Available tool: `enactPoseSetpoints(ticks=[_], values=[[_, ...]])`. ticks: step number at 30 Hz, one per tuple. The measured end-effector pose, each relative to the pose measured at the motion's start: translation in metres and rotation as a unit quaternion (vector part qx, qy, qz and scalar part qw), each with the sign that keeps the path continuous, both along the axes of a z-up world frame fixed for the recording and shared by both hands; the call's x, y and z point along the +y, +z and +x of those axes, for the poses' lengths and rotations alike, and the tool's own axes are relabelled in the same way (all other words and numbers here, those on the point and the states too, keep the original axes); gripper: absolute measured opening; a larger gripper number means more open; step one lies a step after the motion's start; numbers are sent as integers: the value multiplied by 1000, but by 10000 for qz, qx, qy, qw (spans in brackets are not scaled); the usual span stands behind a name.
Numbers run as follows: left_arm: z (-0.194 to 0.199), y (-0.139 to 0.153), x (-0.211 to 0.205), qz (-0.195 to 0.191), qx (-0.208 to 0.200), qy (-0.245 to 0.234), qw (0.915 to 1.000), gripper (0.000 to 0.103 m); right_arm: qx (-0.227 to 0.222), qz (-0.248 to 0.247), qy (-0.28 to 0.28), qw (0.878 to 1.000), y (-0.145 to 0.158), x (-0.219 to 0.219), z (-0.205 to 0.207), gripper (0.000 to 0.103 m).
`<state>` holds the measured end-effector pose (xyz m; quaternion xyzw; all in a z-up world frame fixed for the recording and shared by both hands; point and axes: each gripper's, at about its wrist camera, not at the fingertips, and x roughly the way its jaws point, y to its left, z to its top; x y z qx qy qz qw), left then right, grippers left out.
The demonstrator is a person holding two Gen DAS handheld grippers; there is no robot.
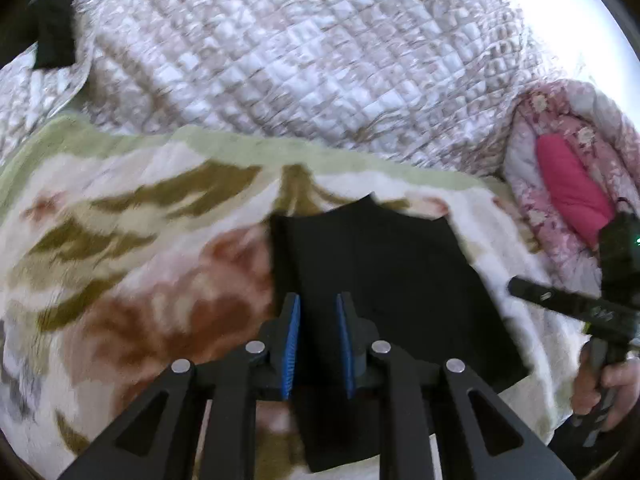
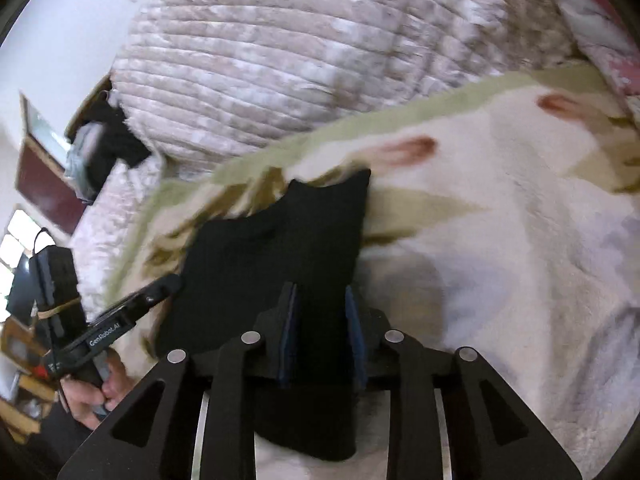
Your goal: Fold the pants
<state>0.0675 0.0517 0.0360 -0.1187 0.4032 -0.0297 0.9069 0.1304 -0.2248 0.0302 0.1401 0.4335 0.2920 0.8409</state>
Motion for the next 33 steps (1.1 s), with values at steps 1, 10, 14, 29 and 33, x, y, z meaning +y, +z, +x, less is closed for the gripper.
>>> enactPoseSetpoints(ticks=[1,10,14,29,33], values=[[-4,-3,2,-23,39,58,10000,20,-51,-17,-25,10000,1,-3,-4,26],[-47,13,-18,293,-32,201,9994,21,-564,-585,106,9966,21,7,-59,32],[-66,21,-31,361,-42,187,9992,21,-659,-636,278,9954,24,16,-87,42],[-96,-14,-55,599,307,172,9976,22,-753,-1738,327,9814,-11,42,-124,42],[-95,-27,-55,602,480,208,9968,22,-473,-1898,307,9802,-30,42,-119,43]])
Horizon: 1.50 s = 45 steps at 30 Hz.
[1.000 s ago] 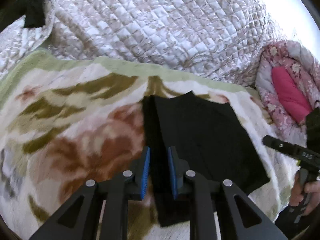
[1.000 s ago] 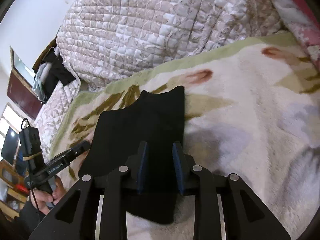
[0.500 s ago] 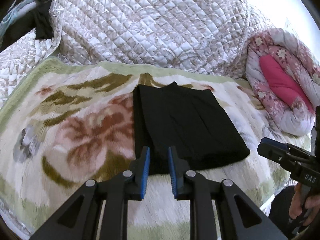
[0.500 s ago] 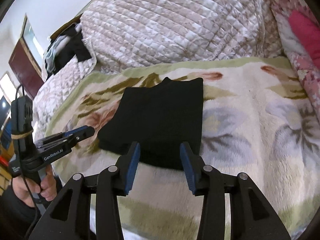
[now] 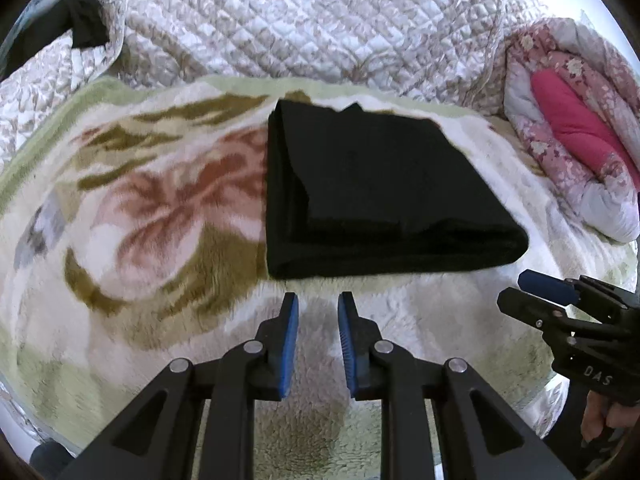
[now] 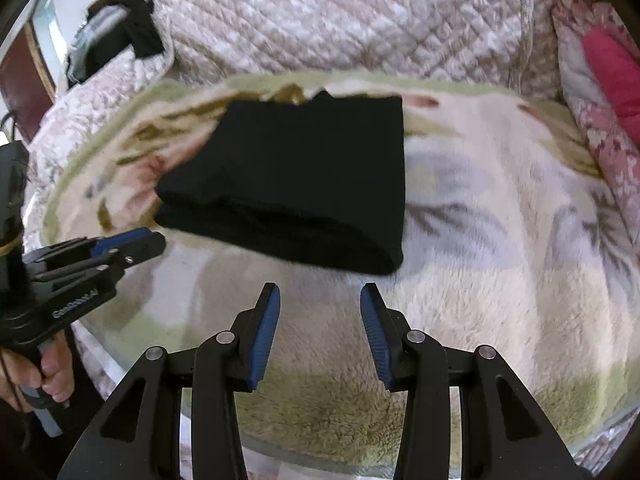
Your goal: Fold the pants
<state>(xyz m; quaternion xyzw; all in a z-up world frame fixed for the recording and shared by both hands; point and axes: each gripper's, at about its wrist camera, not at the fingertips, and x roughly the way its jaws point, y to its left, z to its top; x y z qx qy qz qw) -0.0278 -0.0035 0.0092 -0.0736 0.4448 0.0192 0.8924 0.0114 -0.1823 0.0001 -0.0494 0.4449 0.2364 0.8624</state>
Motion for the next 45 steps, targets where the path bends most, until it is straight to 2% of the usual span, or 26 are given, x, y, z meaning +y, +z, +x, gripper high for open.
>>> enactPoseSetpoints(ticks=[20,45], values=[[-1,-5,-2,-26,-14,-38,10000,32,-3,-14,33,10000,-5,4,-2,50],[-2,-5,-7,13,10,-58,10000,38,-8,-16,52,10000,-5,7,-4,54]])
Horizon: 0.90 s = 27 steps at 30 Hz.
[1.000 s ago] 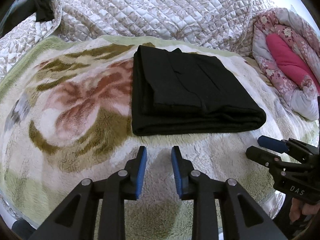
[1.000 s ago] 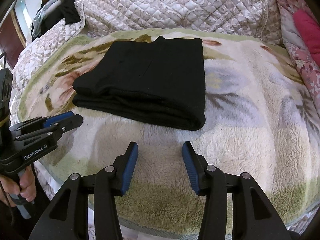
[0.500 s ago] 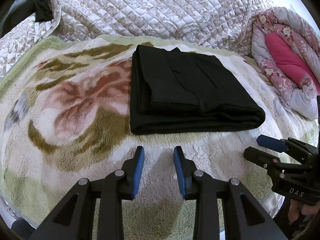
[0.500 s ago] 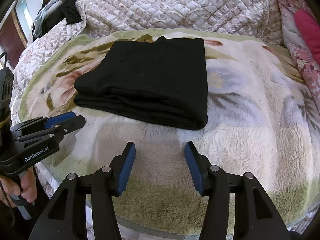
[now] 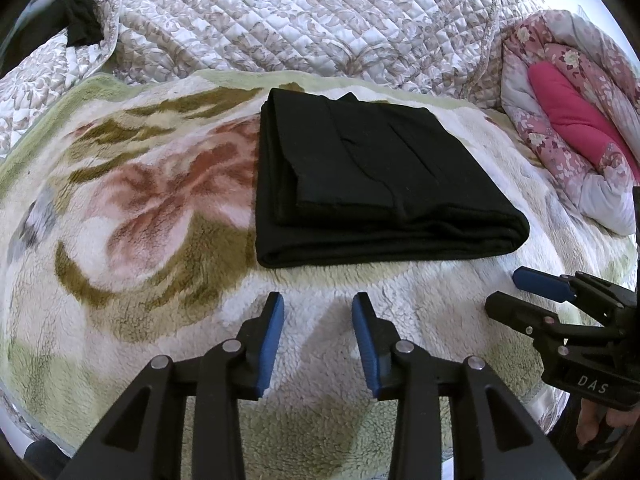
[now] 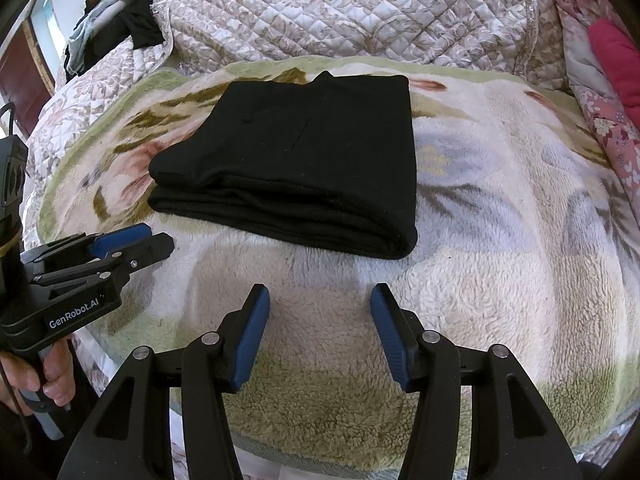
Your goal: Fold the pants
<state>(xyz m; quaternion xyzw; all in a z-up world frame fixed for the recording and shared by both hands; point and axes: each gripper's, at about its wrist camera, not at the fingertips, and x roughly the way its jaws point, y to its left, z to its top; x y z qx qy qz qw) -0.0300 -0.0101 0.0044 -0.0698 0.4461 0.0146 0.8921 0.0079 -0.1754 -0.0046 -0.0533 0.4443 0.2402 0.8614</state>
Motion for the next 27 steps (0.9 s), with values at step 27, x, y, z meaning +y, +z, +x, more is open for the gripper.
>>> enactPoseSetpoints(ticks=[27], values=[[-3,0,0,-92,0,15,10000,46,0,-27,32,10000,-1,3,-1,59]])
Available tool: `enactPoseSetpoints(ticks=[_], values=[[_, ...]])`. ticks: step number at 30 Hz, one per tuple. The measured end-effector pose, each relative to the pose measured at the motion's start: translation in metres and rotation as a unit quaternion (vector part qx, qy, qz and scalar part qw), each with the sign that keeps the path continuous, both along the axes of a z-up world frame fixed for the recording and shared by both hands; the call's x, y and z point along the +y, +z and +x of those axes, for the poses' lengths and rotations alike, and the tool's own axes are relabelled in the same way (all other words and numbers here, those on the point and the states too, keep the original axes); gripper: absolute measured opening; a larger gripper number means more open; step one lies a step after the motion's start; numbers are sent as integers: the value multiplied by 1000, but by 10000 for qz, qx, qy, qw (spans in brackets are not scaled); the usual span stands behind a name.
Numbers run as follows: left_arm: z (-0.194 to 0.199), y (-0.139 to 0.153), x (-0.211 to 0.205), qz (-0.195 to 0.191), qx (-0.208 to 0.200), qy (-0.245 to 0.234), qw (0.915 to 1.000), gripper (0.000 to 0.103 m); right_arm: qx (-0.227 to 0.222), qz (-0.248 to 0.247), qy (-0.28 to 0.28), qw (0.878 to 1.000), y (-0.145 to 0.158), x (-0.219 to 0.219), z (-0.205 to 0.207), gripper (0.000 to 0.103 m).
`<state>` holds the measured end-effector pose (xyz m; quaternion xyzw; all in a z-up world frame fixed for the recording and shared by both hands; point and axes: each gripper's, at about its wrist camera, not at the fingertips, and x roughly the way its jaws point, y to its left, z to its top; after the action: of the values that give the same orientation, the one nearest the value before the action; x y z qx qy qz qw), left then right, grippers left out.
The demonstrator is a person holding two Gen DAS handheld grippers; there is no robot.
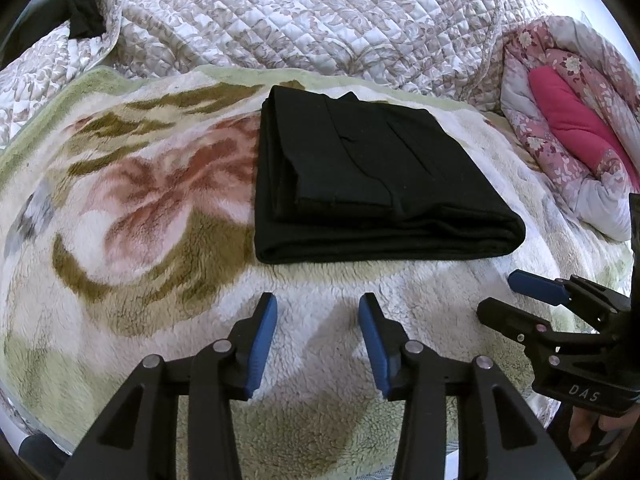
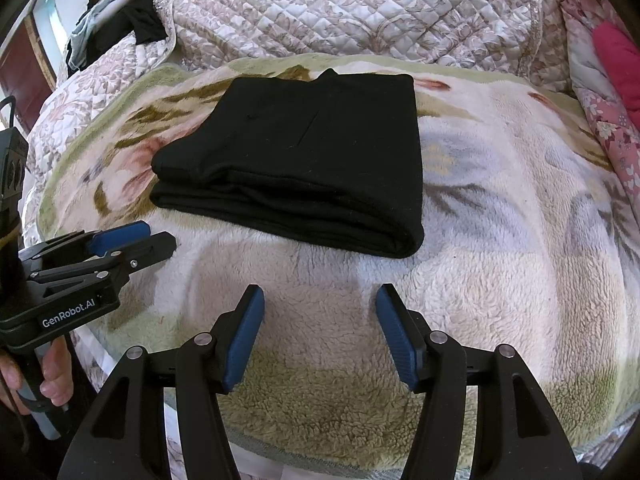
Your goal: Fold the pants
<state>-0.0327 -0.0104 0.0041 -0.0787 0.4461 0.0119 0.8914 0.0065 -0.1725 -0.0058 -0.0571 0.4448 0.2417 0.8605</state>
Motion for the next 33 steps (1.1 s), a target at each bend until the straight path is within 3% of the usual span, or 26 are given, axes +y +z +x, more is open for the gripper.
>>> enactPoseSetpoints(ticks=[9,13,20,33], values=[[0,0,0,-22,3,-1,10000,47,-1,-2,1,10000,0,0,0,59],[0,0,2,-114,7,-29,9999,54,0,-1,2,10000,0,0,0,59],[0,0,-4,86,25,-80,9999,55,-5,-15,2,10000,0,1,0,59],[-1,-1,-4,106,28,-117,9999,59,-12,-23,2,10000,0,2,-1,60]])
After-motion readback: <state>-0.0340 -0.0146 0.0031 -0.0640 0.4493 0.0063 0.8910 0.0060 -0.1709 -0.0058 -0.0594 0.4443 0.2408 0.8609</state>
